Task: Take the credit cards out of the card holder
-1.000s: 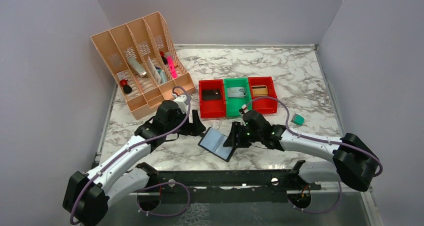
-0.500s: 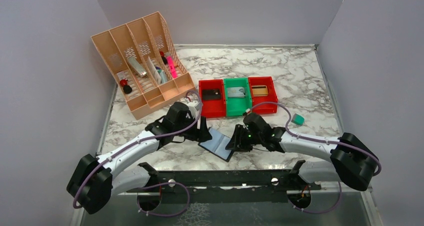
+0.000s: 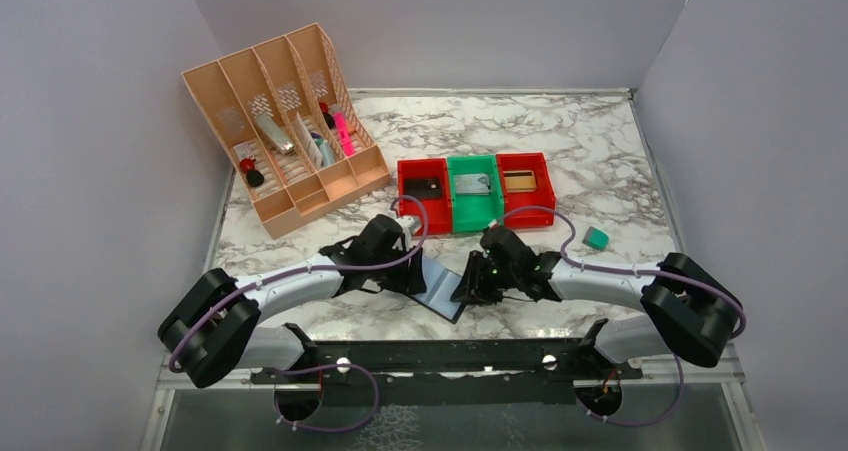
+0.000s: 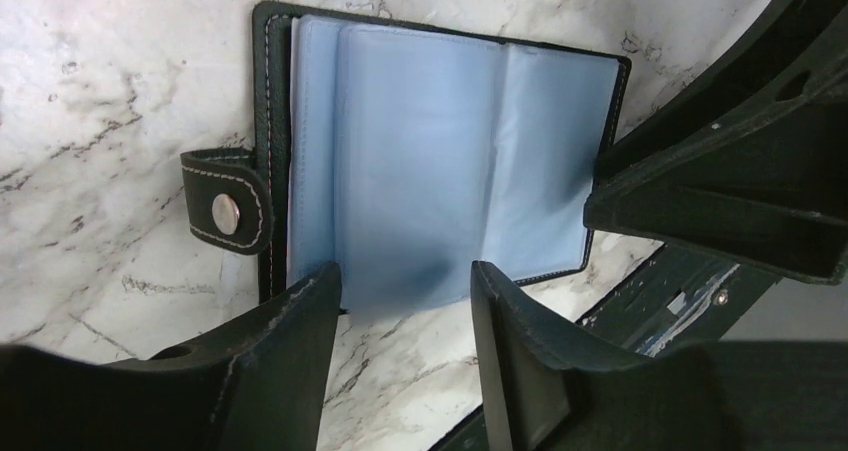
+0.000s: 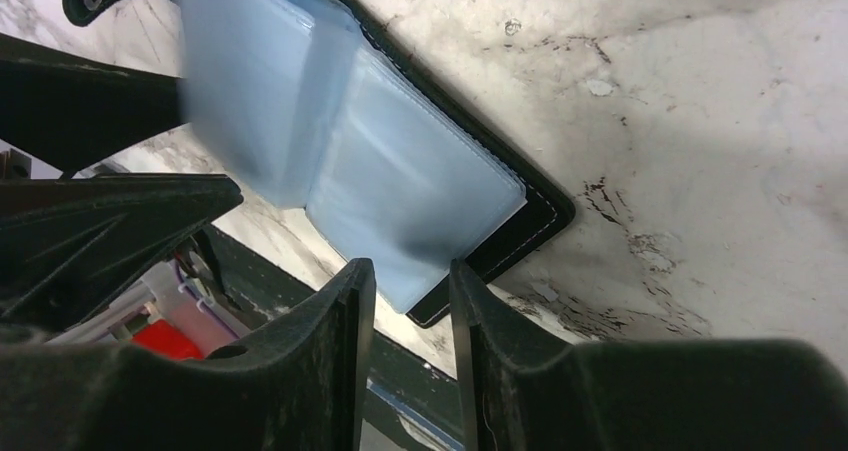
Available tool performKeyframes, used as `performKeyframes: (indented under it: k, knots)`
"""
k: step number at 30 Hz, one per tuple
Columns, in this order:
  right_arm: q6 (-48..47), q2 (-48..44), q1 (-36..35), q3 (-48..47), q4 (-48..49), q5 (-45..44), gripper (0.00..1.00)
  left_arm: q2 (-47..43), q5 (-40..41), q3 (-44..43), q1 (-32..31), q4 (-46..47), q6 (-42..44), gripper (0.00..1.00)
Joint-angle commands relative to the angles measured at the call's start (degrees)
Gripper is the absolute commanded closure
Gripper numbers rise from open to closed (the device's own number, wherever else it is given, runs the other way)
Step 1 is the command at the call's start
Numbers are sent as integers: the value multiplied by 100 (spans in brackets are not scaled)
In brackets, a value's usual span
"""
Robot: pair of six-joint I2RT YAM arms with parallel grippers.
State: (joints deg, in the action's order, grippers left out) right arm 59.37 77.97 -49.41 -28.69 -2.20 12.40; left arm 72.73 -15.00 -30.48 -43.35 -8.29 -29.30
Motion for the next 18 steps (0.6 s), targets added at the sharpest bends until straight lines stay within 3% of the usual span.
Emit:
performKeyframes:
  k: [1,6,10,18]
  knots:
    - [-140,-67,1,-346,-704,-526,59,119,245,78,-125,227,-34,48]
    - [-197,133,1,-433,-871,-640,53,84,284,230,-156,319,-118,50]
    - [-31,277,1,-304,-375,-377,54,58,284,278,-160,333,-146,51]
    - [-291,448,1,-558,304,-324,64,73,272,301,-190,350,-188,53]
